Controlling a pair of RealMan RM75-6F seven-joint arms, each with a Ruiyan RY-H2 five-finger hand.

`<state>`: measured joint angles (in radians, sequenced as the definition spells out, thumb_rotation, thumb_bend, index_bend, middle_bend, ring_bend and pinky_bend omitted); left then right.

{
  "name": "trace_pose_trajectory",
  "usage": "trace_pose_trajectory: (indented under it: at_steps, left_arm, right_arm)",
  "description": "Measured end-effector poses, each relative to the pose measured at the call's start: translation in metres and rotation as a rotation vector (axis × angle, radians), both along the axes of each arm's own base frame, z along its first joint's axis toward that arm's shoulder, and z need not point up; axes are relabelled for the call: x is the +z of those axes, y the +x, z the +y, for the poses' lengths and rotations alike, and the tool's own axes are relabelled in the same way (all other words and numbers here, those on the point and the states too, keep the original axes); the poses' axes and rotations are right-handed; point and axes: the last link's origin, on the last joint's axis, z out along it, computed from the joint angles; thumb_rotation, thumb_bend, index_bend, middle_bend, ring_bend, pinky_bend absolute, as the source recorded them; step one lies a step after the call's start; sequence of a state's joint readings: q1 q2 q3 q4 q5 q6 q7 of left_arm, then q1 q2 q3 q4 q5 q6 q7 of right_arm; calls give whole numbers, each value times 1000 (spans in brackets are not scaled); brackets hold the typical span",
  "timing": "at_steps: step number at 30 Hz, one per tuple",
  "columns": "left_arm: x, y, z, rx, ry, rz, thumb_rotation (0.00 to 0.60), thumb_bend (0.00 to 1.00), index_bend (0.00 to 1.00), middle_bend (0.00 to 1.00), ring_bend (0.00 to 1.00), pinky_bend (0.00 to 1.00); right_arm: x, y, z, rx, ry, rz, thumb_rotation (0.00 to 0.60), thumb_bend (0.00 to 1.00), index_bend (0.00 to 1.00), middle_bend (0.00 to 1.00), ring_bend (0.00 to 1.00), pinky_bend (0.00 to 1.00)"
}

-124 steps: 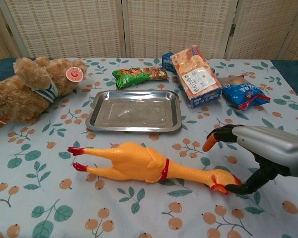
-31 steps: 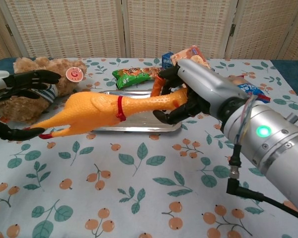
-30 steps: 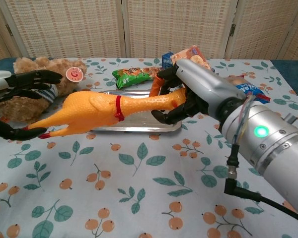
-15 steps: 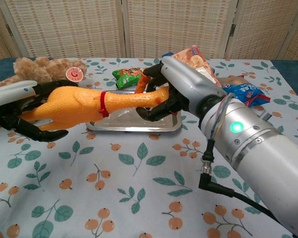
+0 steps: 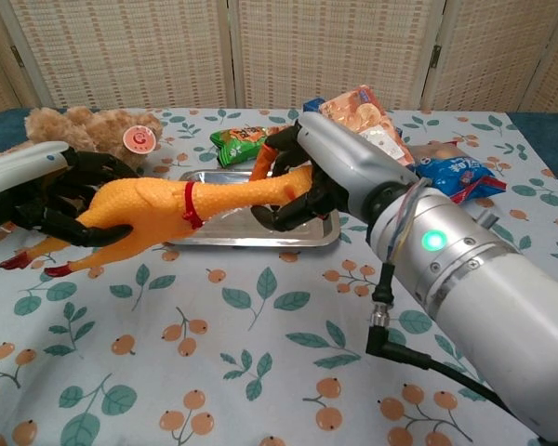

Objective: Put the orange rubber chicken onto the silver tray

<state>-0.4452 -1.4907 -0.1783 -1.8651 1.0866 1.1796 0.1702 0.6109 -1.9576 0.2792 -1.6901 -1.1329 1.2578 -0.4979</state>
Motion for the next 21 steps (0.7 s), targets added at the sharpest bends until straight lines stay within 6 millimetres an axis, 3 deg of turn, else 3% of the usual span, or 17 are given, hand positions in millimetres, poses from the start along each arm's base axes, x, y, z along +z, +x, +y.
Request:
trace_pose_trajectory:
  at_steps: [4, 10, 21]
  left_arm:
    - [0, 1, 0, 7, -9, -8, 600, 734, 857, 879, 802, 982]
    - [0, 3, -4, 10, -56, -26, 600, 963, 874, 932, 854, 1000]
    - [6, 7, -3, 52, -85, -122, 600, 1000, 900, 963, 871, 1000]
  right_arm:
    - [2, 0, 0, -3, -3, 5, 600, 345, 864, 574, 629, 684]
    - [5, 0, 0, -7, -6, 4, 600, 345, 863, 574, 629, 684]
    - [8, -5, -1, -17, -3, 8, 600, 345, 863, 574, 629, 684]
